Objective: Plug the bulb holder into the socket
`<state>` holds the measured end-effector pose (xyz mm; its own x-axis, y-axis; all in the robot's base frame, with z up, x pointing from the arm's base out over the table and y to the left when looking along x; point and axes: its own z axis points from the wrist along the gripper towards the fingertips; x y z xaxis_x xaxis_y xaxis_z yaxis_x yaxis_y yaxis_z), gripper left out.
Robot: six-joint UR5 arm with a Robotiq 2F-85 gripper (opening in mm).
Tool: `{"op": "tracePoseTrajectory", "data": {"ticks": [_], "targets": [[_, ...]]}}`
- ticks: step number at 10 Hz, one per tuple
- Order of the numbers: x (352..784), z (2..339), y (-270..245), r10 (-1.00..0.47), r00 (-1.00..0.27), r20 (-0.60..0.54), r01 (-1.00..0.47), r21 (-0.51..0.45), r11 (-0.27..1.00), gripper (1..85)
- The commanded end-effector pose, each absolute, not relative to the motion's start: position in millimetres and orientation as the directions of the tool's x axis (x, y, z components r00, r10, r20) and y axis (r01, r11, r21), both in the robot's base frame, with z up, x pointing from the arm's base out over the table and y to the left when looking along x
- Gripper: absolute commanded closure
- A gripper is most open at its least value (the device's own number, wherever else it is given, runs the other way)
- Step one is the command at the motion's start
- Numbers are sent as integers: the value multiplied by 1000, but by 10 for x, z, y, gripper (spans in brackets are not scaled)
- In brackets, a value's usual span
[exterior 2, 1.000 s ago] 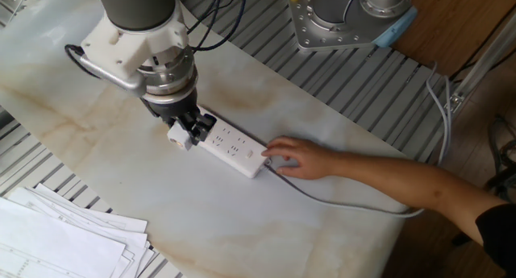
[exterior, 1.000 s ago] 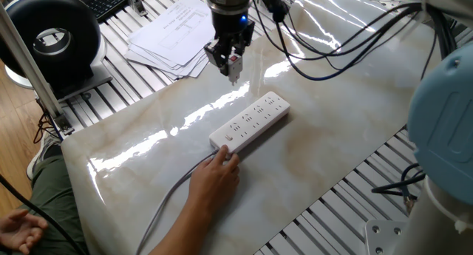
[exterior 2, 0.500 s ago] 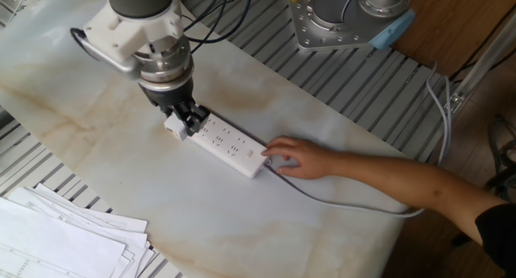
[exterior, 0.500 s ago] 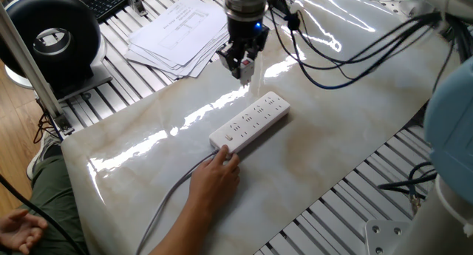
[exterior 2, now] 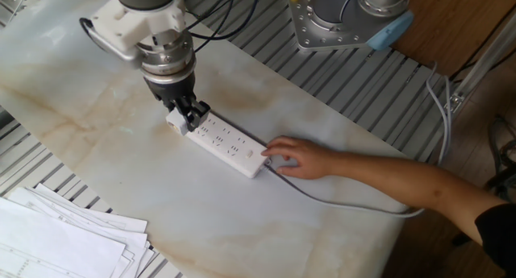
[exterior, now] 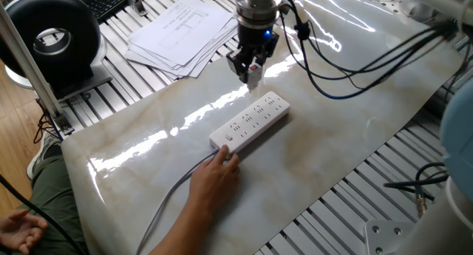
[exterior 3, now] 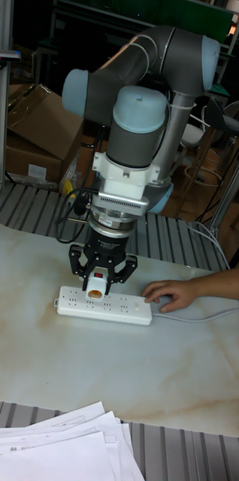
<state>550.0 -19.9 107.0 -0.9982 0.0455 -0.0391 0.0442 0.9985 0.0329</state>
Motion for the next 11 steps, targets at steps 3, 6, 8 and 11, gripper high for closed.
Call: {"op": "tracePoseTrajectory", "data": {"ticks": [3, 6, 8, 11], "targets": [[5422, 955, -175, 98, -993, -63, 93, 70, 993, 843], [5471, 1014, -138, 100, -994, -48, 98, 46, 994, 843], [5735, 1188, 16, 119, -993, -19, 118, 29, 993, 843], [5904, 1190, -40, 158, -986, -53, 159, -8, 987, 843]]}}
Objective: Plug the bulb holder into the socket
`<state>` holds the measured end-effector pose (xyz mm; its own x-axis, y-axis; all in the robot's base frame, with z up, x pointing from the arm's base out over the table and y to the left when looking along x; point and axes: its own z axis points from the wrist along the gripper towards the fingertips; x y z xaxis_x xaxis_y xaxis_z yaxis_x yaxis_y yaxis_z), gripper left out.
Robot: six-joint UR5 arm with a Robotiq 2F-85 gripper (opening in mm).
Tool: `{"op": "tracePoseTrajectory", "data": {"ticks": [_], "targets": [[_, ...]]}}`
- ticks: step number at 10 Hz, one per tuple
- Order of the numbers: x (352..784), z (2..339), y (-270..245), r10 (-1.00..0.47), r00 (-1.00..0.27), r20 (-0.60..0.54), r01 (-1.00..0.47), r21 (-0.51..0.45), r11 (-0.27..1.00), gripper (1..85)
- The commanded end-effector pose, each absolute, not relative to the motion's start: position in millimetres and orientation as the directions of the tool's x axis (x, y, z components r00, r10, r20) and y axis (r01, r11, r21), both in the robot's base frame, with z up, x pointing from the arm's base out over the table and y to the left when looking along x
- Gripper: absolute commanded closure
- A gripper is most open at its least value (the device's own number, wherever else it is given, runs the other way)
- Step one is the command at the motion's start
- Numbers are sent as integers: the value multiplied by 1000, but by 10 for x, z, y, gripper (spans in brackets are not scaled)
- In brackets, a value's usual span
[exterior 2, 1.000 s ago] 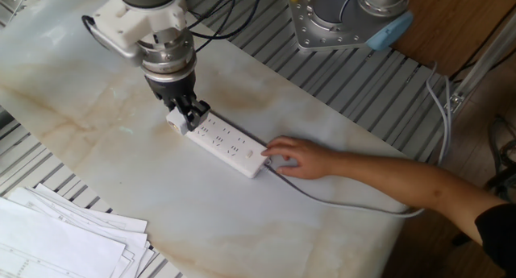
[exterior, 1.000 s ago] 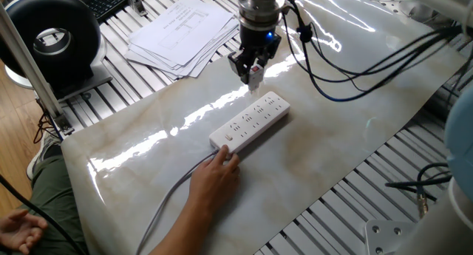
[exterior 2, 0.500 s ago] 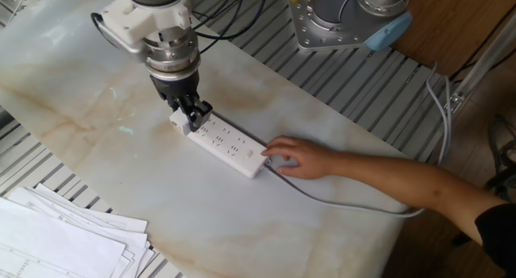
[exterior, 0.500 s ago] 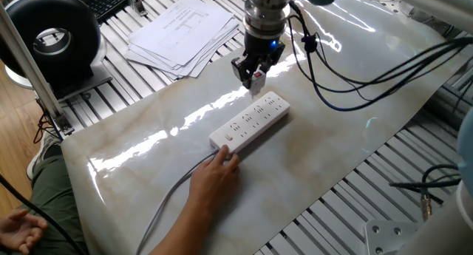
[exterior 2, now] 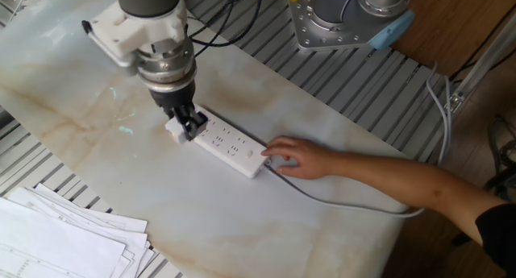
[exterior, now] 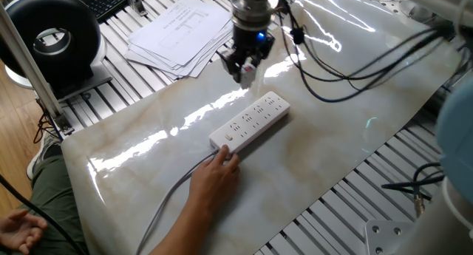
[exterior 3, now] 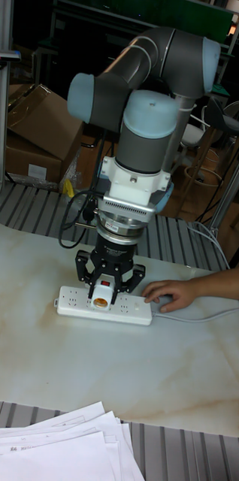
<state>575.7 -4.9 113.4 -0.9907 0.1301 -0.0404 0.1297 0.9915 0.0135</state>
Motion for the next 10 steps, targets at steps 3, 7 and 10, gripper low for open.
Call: {"op": "tracePoseTrajectory", "data": {"ticks": [3, 7, 10], "targets": [[5822, 1197, -14, 112, -993, -31, 112, 1, 994, 843], [5962, 1205, 10, 122, -989, -83, 120, 17, 993, 843], [5857, 1204, -185, 66, -997, -49, 69, -65, 995, 843]]}}
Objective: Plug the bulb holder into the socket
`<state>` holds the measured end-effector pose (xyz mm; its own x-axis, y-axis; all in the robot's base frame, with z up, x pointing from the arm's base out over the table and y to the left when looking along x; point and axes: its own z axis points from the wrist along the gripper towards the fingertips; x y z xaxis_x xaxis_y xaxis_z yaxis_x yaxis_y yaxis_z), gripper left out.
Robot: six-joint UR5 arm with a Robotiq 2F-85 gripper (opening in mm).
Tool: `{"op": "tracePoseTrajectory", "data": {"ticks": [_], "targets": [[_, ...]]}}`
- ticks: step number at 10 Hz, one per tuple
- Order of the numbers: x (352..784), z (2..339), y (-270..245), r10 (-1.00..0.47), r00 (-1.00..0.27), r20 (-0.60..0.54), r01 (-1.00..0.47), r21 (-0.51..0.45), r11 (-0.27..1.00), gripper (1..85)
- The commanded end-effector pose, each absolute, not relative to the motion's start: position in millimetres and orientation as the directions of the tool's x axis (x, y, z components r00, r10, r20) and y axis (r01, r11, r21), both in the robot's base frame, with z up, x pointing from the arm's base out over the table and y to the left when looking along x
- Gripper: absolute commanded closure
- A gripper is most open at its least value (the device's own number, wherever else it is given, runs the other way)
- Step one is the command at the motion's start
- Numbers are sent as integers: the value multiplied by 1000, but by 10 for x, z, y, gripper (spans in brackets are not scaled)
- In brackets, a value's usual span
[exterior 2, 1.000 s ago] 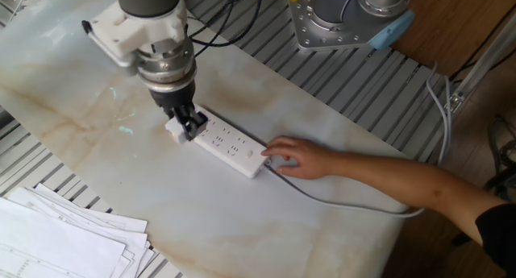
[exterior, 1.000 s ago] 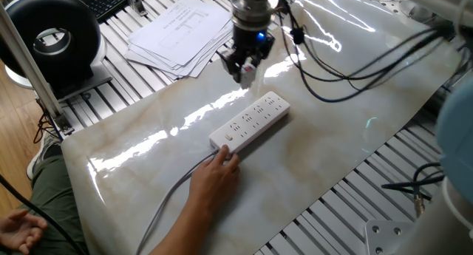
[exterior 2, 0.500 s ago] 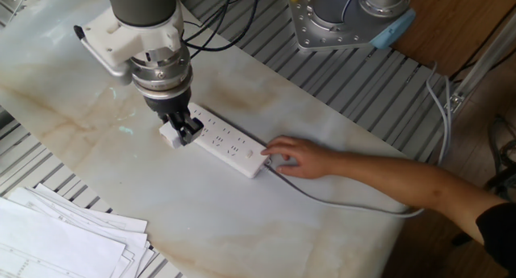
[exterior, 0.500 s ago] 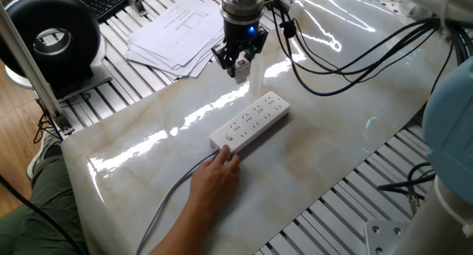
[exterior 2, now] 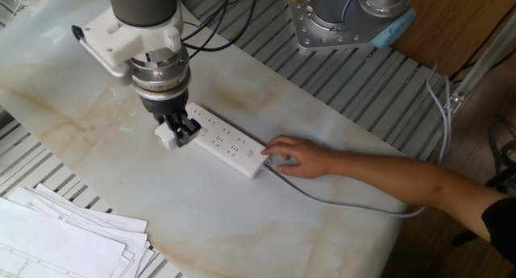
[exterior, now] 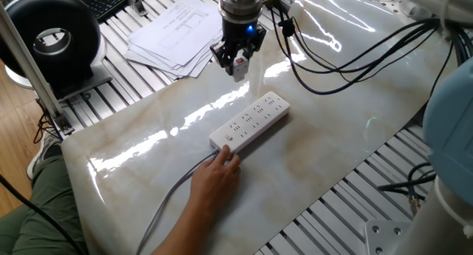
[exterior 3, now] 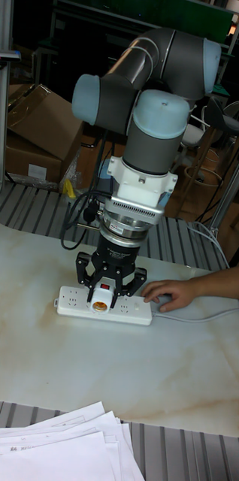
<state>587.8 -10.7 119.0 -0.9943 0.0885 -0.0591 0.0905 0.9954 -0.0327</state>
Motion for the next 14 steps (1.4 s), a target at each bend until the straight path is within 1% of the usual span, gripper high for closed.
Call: {"op": "tracePoseTrajectory", "data": {"ticks": [1, 3, 7, 11, 12, 14], "targets": [[5691, 1224, -274, 44, -999, -32, 45, -37, 998, 843], [5509, 1181, -276, 73, -997, -26, 73, 6, 997, 843], [5259, 1083, -172, 119, -993, -22, 118, 19, 993, 843], [5271, 904, -175, 116, -992, -58, 116, 2, 993, 843], [5263, 871, -189, 109, -992, -67, 109, 11, 994, 843], [5237, 868, -190, 108, -992, -67, 107, 14, 994, 843]]}}
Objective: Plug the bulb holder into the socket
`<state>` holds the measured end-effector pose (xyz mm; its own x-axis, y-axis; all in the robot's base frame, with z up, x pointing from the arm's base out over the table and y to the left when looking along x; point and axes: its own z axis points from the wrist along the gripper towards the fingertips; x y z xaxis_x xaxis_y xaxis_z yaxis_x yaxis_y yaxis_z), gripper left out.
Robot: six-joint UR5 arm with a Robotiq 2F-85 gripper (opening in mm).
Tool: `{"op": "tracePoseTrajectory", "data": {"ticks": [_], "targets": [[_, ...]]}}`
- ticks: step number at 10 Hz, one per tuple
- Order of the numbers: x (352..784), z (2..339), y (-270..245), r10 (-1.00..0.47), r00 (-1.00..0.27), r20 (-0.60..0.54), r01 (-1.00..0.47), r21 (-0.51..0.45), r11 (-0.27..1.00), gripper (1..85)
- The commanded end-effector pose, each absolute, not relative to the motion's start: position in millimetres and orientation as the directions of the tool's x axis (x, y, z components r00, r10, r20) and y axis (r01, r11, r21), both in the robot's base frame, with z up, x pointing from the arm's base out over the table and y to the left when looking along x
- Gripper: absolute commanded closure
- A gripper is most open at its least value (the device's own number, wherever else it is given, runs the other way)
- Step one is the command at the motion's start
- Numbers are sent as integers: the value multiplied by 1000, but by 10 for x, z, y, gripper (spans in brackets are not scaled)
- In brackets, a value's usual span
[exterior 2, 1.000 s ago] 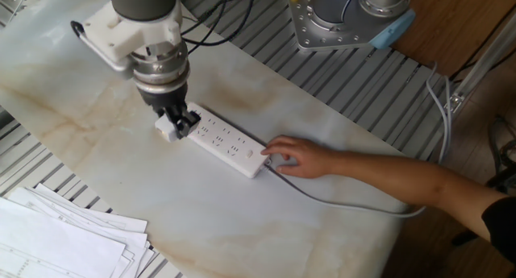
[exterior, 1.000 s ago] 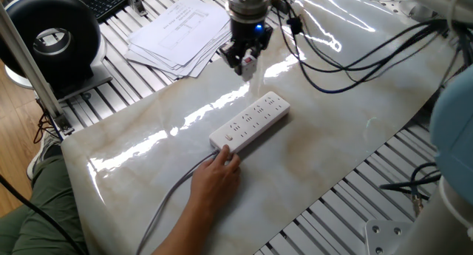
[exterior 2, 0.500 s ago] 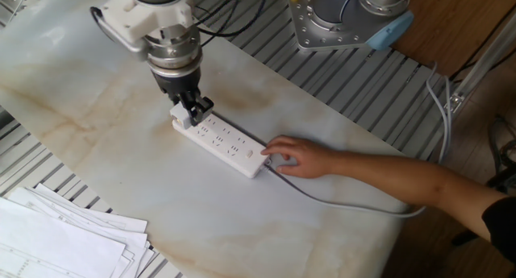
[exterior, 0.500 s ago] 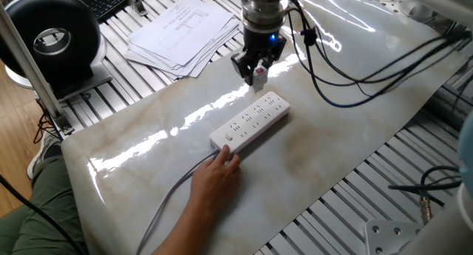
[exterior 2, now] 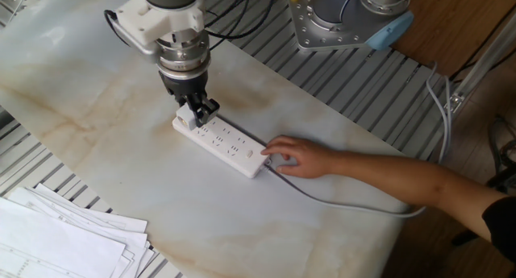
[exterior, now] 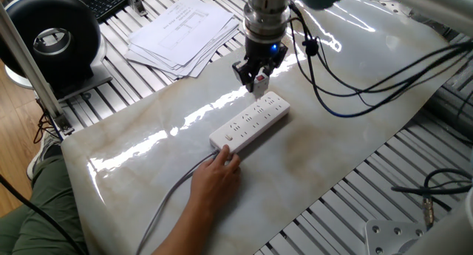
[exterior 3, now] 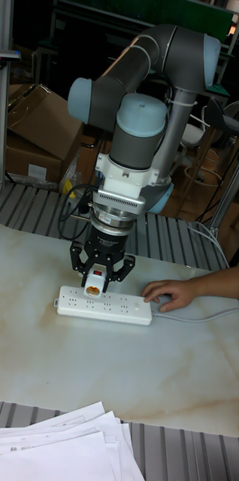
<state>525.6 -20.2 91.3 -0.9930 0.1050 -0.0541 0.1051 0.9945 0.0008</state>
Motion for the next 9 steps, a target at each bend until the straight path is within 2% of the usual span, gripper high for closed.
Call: {"op": "tracePoseTrajectory", "data": {"ticks": [1, 9], "targets": [[5238, 830, -179, 104, -991, -80, 102, 23, 994, 843], [5200, 751, -132, 92, -991, -93, 90, 26, 996, 843]]}}
